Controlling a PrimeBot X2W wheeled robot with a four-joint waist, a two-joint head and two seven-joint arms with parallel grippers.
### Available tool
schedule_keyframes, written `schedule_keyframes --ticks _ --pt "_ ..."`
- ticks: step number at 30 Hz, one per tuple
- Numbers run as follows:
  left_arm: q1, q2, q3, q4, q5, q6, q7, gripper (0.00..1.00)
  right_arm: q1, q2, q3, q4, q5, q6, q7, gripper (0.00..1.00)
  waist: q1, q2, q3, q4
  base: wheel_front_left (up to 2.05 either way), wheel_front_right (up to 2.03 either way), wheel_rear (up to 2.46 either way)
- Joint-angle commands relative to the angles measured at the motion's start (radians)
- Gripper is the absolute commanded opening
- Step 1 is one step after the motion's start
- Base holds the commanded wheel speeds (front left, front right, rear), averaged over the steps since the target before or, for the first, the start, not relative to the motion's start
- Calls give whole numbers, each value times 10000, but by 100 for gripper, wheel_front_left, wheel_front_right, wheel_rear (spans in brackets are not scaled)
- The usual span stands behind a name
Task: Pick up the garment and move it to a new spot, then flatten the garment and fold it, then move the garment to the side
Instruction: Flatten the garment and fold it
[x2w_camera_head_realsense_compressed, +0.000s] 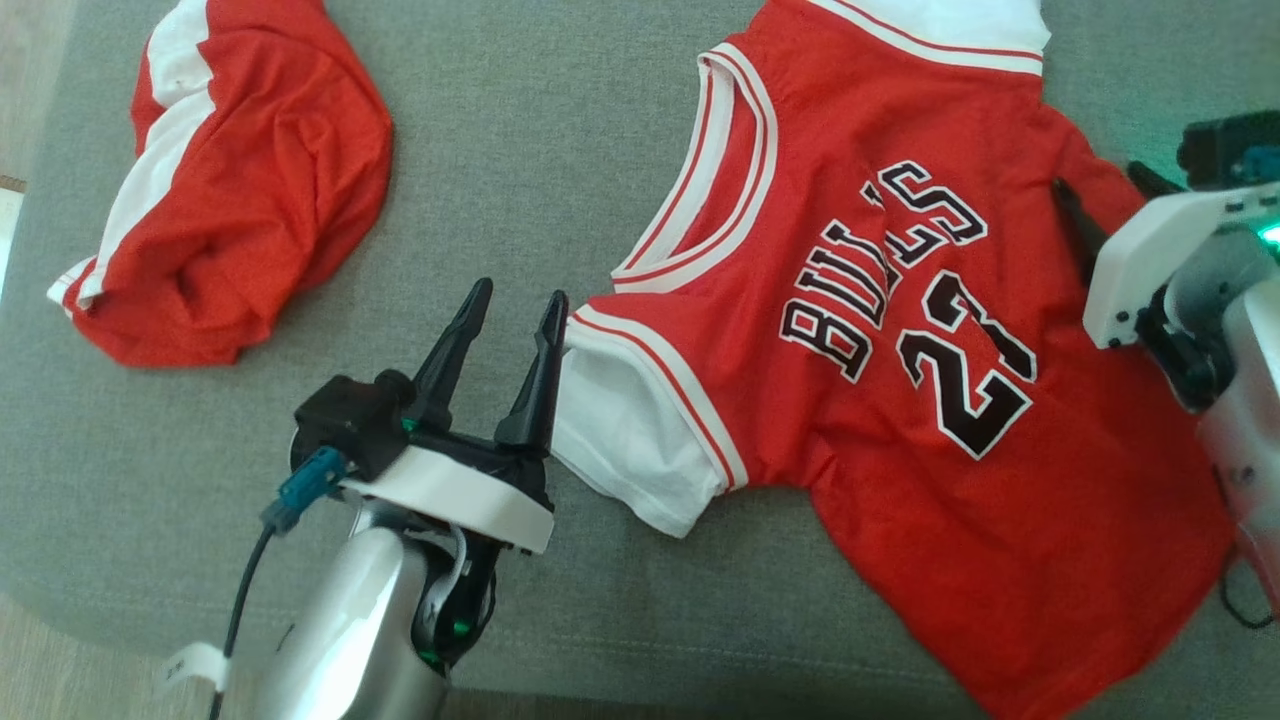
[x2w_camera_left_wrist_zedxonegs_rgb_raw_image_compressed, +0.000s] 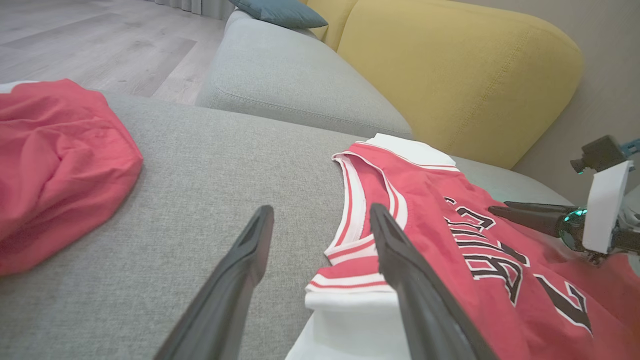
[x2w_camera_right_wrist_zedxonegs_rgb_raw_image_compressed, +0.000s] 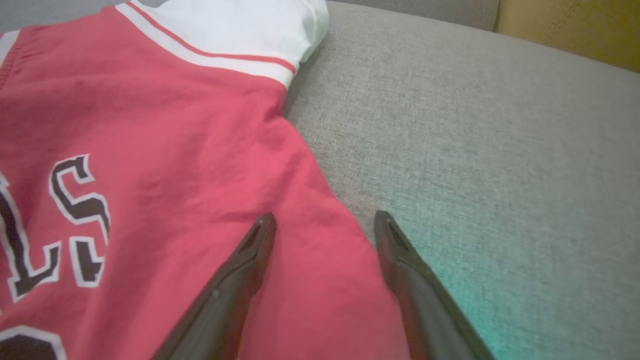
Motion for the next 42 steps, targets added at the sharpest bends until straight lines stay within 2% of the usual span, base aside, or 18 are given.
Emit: schedule_keyframes --ticks 1,2,4,9,15,22,28,33,34,35,42 --pt "-329 73 318 -310 -48 -38 -122 100 -114 -98 259 -130 124 37 110 100 -1 0 8 -12 0 0 0" --pt "-337 73 320 -304 -46 -36 -122 100 -143 -124 447 -105 285 37 211 100 -1 0 14 -23 0 0 0" --pt "-346 73 332 -292 -39 -32 -122 100 -196 -208 811 -98 581 37 417 0 -1 0 18 -49 0 0 0" --pt "-391 73 328 -264 -36 -31 -122 100 -475 -597 1345 -129 1000 37 341 0 -1 0 21 -93 0 0 0" --pt "-470 73 264 -297 -58 -53 -122 100 -1449 -999 1443 -18 717 37 -311 0 -1 0 127 -33 0 0 0" --pt "-612 73 161 -338 -153 -94 -122 100 -3252 -1373 1335 577 -575 37 -1125 0 -1 0 437 274 0 0 0" --pt "-739 73 -4 -372 -318 -100 -122 100 -4658 -1687 1991 1271 -1960 37 -1547 0 -1 0 742 698 0 0 0" --pt "-829 73 -95 -431 -444 -40 -122 100 -5646 -1750 1861 2053 -2954 37 -2199 0 -1 0 900 907 0 0 0" --pt "-839 73 -91 -429 -454 -26 -122 100 -5753 -1674 1702 2212 -3126 37 -2345 79 -1 0 900 911 0 0 0" --pt "-839 73 -79 -420 -461 -9 -122 100 -5787 -1547 1508 2374 -3248 37 -2478 100 -1 0 869 898 0 0 0" --pt "-718 73 168 -337 -364 37 -122 100 -4983 -384 446 3244 -3424 37 -3508 100 -1 0 232 392 0 0 0"
